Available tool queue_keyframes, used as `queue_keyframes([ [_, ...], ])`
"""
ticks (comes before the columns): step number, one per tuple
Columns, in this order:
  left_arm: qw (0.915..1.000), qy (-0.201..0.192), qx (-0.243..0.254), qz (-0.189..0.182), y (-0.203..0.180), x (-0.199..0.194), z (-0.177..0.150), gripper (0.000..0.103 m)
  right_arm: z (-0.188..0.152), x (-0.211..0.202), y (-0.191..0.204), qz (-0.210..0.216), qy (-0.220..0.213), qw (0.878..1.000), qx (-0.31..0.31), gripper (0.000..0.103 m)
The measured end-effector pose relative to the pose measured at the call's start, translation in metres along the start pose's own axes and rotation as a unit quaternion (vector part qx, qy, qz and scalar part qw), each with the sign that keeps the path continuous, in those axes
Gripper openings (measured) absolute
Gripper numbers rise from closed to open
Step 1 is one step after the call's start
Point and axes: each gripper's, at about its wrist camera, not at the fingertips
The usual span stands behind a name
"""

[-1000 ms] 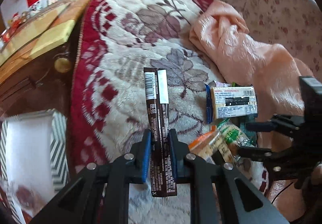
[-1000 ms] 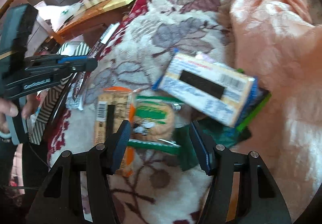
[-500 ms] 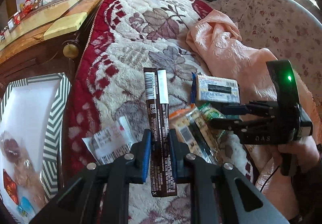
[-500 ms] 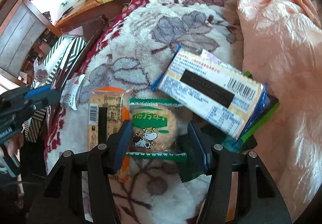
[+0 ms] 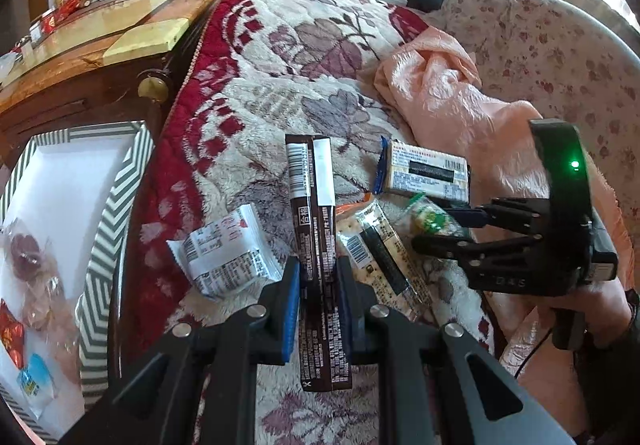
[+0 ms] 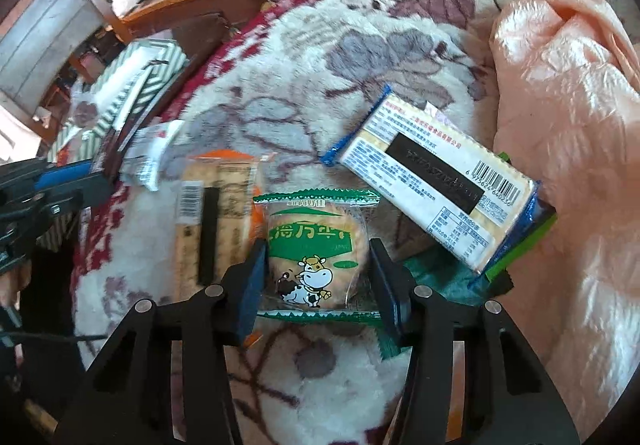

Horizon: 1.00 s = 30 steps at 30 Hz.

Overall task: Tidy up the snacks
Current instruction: 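Carry the brown stick snack and the cow-print bun over the tray with both tools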

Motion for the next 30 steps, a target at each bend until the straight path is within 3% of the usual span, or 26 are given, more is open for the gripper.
queue_keyframes([
  [7,0.9996,-0.018,-0.014,0.015,0.007,-0.018,-0.008,0.019,0.002,-0.027,0.022,0.014,-0.033,0.999,-0.007,0.049],
  [11,0.9985,-0.028,-0.022,0.042,0.014,-0.03,-0.013,0.019,0.006,-0.026,0.045,0.023,-0.039,0.999,-0.023,0.049],
  [30,0.9844,-0.069,-0.105,0.123,0.082,-0.083,-0.044,0.019,0.023,-0.006,0.146,0.07,-0.032,0.992,-0.101,0.049],
])
Point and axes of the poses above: each gripper's, at about its wrist camera, not at the fingertips, and x roughly the way its jaws point, y to its left, z to its top, and after that the axes turned 1 degree about -x, right-handed
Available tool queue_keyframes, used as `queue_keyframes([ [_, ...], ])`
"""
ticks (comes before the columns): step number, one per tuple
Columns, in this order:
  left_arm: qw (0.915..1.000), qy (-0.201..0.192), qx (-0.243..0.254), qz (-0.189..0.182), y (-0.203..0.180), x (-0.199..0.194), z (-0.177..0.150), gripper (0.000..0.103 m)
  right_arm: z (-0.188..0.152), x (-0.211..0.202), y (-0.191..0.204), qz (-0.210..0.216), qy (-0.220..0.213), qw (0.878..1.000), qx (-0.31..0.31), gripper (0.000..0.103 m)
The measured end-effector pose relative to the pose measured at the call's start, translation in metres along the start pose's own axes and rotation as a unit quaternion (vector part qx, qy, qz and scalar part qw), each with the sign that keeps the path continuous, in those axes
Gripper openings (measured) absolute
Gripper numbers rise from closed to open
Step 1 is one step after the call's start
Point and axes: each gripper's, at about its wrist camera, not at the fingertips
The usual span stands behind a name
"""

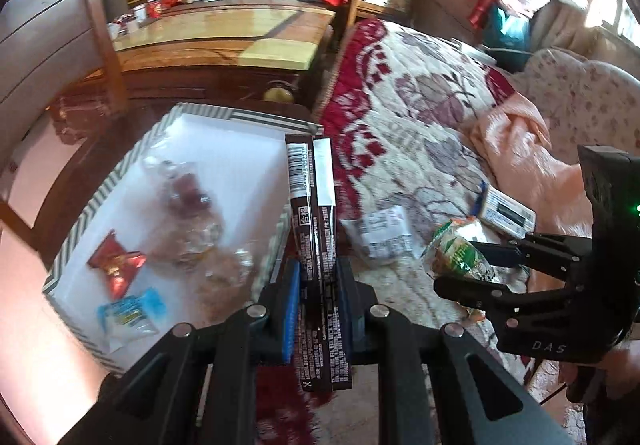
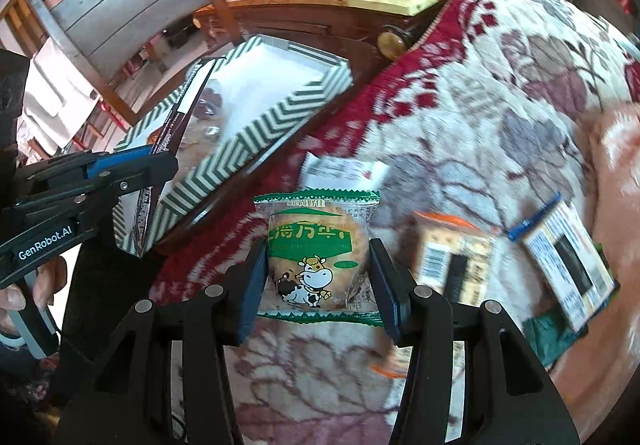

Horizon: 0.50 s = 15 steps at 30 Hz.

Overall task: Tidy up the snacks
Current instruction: 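Carry the brown stick snack and the cow-print bun over the tray with both tools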

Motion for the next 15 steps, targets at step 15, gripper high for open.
queue_keyframes([
  [15,0.9964,-0.02,-0.067,0.048,0.065,-0.018,-0.011,0.019,0.036,0.022,0.067,0.015,0.004,0.997,-0.07,0.049],
])
Point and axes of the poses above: each gripper's, at about its wrist camera, not at the fingertips, and x roughly the way its jaws point, y to its left, z to its top, and after that the axes turned 1 degree about -x, right-handed
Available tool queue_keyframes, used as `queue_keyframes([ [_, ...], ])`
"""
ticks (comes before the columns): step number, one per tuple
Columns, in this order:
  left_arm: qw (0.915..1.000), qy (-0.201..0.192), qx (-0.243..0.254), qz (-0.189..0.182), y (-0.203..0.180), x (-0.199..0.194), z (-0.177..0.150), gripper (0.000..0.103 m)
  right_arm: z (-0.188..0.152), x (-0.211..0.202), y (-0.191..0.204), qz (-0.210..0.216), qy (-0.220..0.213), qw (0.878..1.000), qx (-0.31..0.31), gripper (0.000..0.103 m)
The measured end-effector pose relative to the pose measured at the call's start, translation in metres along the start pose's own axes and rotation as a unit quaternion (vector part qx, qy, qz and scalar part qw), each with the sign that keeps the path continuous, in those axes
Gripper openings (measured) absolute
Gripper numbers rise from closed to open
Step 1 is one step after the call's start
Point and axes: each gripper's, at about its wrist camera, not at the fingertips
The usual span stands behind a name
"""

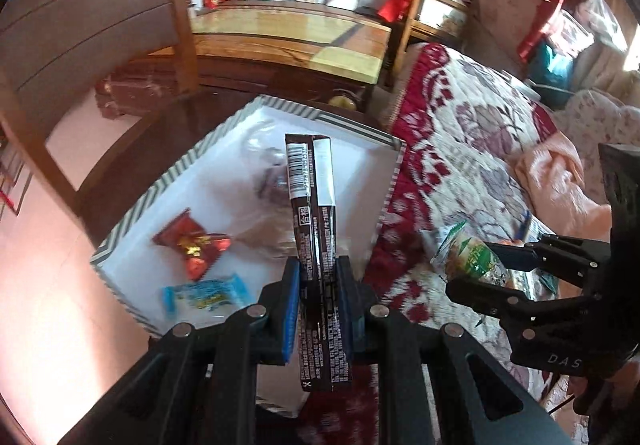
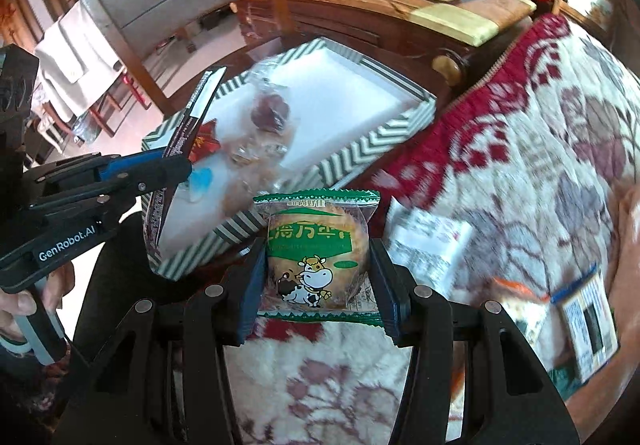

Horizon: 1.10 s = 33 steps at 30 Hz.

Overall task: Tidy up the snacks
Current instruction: 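Carry the brown stick snack and the cow-print bun over the tray with both tools, then release the stick snack with the left tool while the right tool releases the bun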

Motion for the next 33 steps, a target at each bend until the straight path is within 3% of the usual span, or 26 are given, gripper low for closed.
queue_keyframes([
  [15,0.9982,0.011,-0.053,0.026,0.043,0.015,-0.004,0.019,0.045,0.044,0.045,0.013,0.018,0.998,-0.051,0.049],
  [24,0.9971,0.021,-0.066,0.032,0.053,0.026,-0.003,0.019,0.07,0.083,0.052,0.011,0.031,0.998,-0.048,0.049],
  [33,0.9963,0.031,-0.067,0.044,0.052,0.038,-0.003,0.02,0.074,0.102,0.049,0.017,0.026,0.999,-0.027,0.05],
])
Point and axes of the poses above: each gripper's, at about its wrist camera, not at the fingertips, and x roughly the way its jaws point, y to its left, z to its top, and after that the axes turned 1 degree about -x, right-handed
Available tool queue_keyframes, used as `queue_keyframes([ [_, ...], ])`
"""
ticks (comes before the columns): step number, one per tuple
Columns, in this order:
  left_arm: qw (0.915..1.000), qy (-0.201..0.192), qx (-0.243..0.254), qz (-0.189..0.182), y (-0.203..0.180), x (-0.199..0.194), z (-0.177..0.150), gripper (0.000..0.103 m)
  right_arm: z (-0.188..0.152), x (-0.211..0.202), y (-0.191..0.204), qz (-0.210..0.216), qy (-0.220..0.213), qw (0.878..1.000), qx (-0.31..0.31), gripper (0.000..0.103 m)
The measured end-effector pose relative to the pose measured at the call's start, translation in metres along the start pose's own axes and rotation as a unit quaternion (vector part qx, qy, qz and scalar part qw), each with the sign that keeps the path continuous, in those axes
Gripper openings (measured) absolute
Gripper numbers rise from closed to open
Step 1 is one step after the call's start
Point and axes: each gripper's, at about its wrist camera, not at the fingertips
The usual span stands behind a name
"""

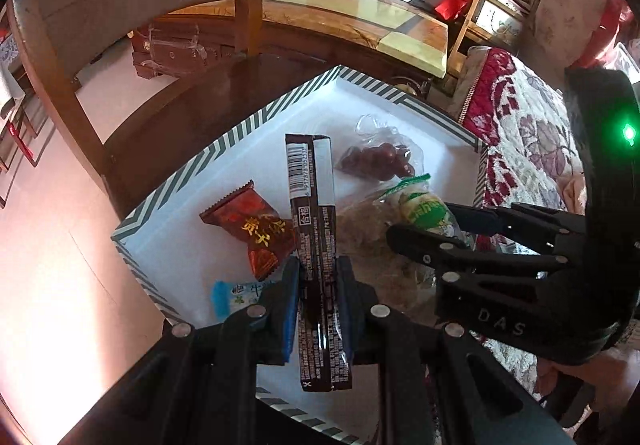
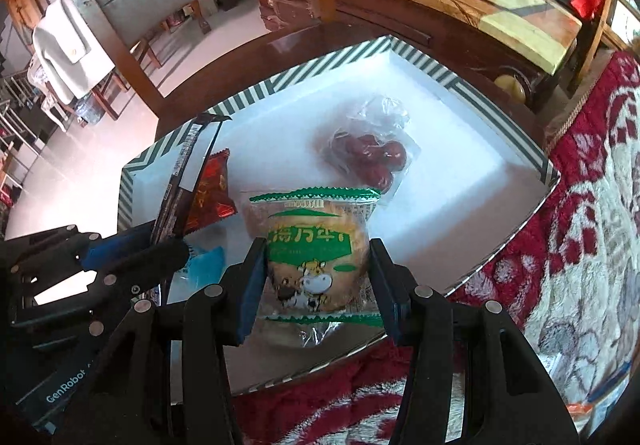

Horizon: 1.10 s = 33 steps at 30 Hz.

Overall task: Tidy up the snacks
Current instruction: 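Release the stick snack with the left tool while the right tool releases the bun, then move both tools back to the quilt toward the white packet and cracker pack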

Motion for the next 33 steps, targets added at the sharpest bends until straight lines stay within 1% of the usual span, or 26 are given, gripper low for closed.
queue_keyframes([
  [3,1.0,0.001,-0.002,0.007,0.0,0.001,0.0,0.024,0.0,-0.004,-0.003,0.007,-0.007,1.0,0.014,0.052],
  [6,0.9999,-0.002,-0.001,0.013,0.0,-0.001,-0.001,0.025,0.0,-0.011,-0.002,0.007,-0.018,1.0,0.014,0.055],
  [8,0.9998,-0.002,0.0,0.022,-0.001,-0.002,-0.001,0.027,0.0,-0.015,-0.002,0.004,-0.022,1.0,0.014,0.055],
  [11,0.9995,-0.006,0.001,0.031,-0.001,-0.004,-0.001,0.039,-0.002,-0.02,-0.003,0.006,-0.028,0.999,0.019,0.055],
  [13,0.9993,-0.012,0.002,0.034,-0.002,-0.007,-0.001,0.05,-0.004,-0.025,-0.004,0.005,-0.032,0.999,0.022,0.055],
  [14,0.9992,-0.015,0.003,0.037,-0.003,-0.008,-0.001,0.053,-0.005,-0.027,-0.004,0.006,-0.035,0.999,0.024,0.055],
  [16,0.999,-0.02,0.003,0.04,-0.004,-0.012,-0.001,0.064,-0.008,-0.034,-0.007,0.005,-0.044,0.999,0.029,0.055],
  [19,0.9987,-0.029,0.003,0.041,-0.007,-0.018,-0.001,0.074,-0.013,-0.044,-0.011,0.002,-0.054,0.998,0.039,0.055],
  [23,0.9983,-0.039,0.013,0.041,-0.016,-0.025,-0.002,0.075,-0.022,-0.06,-0.015,-0.006,-0.073,0.996,0.044,0.055],
  [24,0.9982,-0.041,0.016,0.041,-0.019,-0.027,-0.002,0.077,-0.024,-0.064,-0.017,-0.008,-0.076,0.996,0.046,0.055],
  [28,0.9979,-0.049,0.025,0.033,-0.031,-0.033,-0.003,0.082,-0.036,-0.078,-0.026,-0.011,-0.083,0.995,0.055,0.055],
  [33,0.9975,-0.052,0.04,0.026,-0.049,-0.038,-0.006,0.084,-0.056,-0.094,-0.04,-0.023,-0.089,0.993,0.072,0.055],
])
Point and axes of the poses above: each gripper's, at about its wrist camera, not at the fingertips, and x roughly the way its jaws point, y to its left, z to its top, and after that the axes turned 1 degree about -x, right-handed
